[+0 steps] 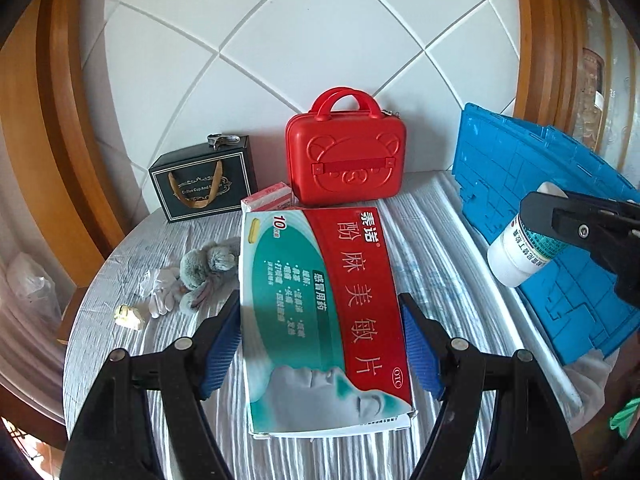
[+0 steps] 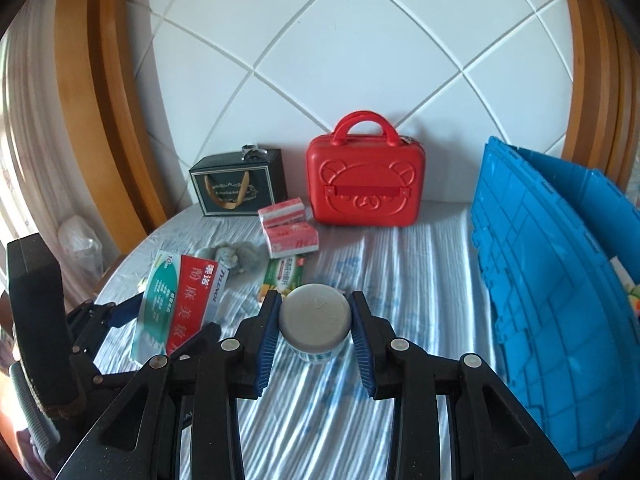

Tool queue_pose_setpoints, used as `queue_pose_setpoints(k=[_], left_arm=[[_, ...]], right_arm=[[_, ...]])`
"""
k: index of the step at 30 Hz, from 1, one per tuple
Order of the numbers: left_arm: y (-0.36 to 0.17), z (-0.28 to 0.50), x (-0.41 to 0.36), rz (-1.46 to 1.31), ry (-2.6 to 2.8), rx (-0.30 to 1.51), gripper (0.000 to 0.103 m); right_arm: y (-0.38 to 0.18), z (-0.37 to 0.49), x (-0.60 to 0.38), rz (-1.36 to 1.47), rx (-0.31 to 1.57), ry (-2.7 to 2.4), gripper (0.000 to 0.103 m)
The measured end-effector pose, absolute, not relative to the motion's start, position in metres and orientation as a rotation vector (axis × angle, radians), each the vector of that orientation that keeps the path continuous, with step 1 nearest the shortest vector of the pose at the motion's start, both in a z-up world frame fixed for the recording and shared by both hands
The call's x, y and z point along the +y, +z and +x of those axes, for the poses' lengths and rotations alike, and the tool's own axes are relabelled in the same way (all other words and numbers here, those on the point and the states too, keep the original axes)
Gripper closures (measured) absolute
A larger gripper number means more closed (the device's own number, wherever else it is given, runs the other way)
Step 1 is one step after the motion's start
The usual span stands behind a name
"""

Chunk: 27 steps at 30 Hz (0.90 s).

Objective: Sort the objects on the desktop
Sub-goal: 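Carry the medicine box and pill bottle over the blue crate with both tools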

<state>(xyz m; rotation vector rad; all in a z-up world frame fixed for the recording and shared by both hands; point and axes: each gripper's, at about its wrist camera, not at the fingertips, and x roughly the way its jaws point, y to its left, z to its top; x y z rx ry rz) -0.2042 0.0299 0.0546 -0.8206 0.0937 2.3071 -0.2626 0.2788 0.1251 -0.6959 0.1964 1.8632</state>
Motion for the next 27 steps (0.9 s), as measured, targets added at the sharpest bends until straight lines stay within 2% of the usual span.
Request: queue_pose_setpoints(k=[10, 20, 27], left_arm=[[0.115, -0.139, 0.088, -0.670, 2.223, 0.059, 0.029], [0.188, -0.013, 0.250, -0.497, 2.117, 0.062, 0.029], [0.192, 0.054, 0.367, -0.646, 2.099, 0.217, 0.029]], right_arm=[[0.194, -0.168, 0.248, -0.566, 0.144, 1.807, 0.069], [0.262, 0.035, 0.256, -0.461, 0.106, 1.740, 0.069], [0.272, 0.153, 0.285, -0.522, 0.199, 1.761, 0.069]])
